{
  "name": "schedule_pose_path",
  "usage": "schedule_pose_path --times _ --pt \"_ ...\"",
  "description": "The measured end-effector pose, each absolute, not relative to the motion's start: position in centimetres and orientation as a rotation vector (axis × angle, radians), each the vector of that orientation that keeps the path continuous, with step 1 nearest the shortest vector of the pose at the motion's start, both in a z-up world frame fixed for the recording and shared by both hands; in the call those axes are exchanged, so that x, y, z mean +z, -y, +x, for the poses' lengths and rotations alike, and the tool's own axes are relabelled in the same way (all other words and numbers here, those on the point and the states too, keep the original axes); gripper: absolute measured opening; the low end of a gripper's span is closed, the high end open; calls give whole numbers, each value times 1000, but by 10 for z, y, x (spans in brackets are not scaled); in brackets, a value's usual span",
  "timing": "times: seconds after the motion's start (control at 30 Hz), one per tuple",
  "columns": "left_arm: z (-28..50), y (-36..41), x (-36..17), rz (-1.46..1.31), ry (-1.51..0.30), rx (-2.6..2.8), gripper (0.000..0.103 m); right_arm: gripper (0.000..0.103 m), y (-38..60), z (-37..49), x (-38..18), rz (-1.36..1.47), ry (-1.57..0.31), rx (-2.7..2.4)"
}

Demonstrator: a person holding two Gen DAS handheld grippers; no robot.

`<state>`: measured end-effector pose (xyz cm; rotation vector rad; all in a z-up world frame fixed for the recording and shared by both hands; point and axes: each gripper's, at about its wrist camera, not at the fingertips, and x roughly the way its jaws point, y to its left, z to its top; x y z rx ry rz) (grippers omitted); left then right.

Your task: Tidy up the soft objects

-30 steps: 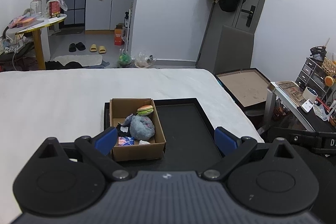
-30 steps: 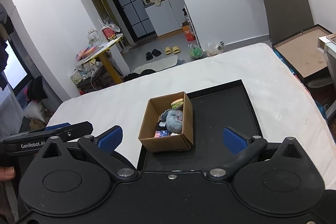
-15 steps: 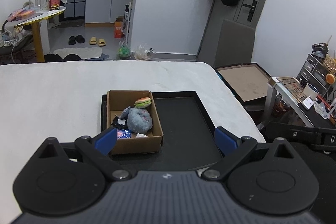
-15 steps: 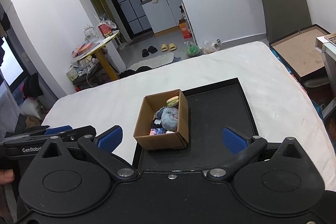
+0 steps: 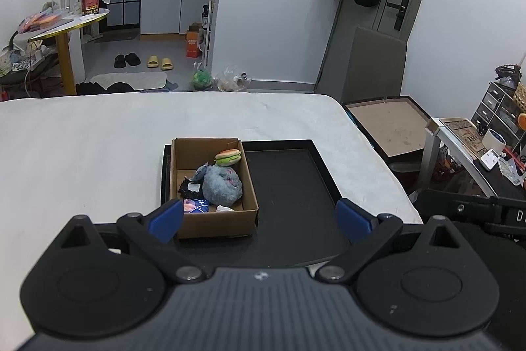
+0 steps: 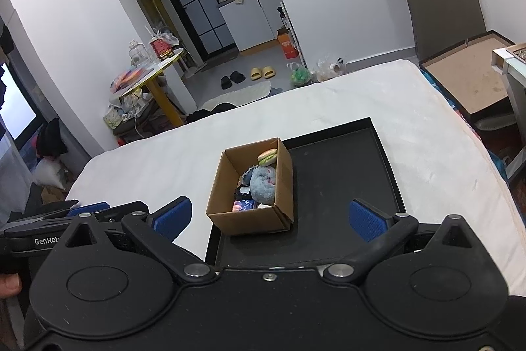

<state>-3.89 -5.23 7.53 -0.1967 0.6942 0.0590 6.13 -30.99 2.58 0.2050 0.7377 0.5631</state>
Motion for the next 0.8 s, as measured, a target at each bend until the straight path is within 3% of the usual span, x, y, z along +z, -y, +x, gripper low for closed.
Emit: schedule_pose_path --times 0.8 --pt "-33 64 72 -184 -728 82 98 103 313 61 24 212 -745 561"
